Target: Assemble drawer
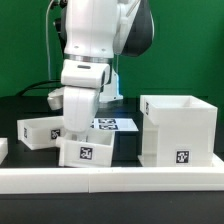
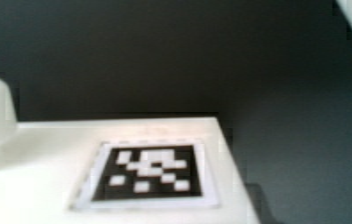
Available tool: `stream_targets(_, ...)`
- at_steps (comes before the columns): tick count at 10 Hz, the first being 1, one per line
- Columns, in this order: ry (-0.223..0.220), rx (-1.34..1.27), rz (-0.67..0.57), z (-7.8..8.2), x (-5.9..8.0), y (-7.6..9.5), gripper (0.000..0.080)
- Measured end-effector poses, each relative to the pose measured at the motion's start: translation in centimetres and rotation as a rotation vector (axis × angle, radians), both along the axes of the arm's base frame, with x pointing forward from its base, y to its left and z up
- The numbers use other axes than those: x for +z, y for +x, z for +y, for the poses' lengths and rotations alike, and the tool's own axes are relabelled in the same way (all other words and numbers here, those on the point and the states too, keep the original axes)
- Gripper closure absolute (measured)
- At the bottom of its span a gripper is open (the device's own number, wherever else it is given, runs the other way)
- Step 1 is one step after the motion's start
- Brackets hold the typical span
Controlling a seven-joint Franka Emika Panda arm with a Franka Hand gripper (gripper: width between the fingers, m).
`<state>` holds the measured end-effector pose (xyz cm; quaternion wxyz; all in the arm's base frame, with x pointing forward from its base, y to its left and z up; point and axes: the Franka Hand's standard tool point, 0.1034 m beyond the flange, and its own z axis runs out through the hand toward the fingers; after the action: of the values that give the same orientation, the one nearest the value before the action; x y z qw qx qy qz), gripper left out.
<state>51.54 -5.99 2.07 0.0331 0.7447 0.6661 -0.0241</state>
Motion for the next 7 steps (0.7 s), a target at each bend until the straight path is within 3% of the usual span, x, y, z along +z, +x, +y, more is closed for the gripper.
stream_targets(4, -0.008, 0.086, 0.02, 0.2, -0.1, 0.0, 0.0758)
stream_targets(7, 0.002, 0.093, 0.001, 2.1, 0.0, 0.5, 0.0758)
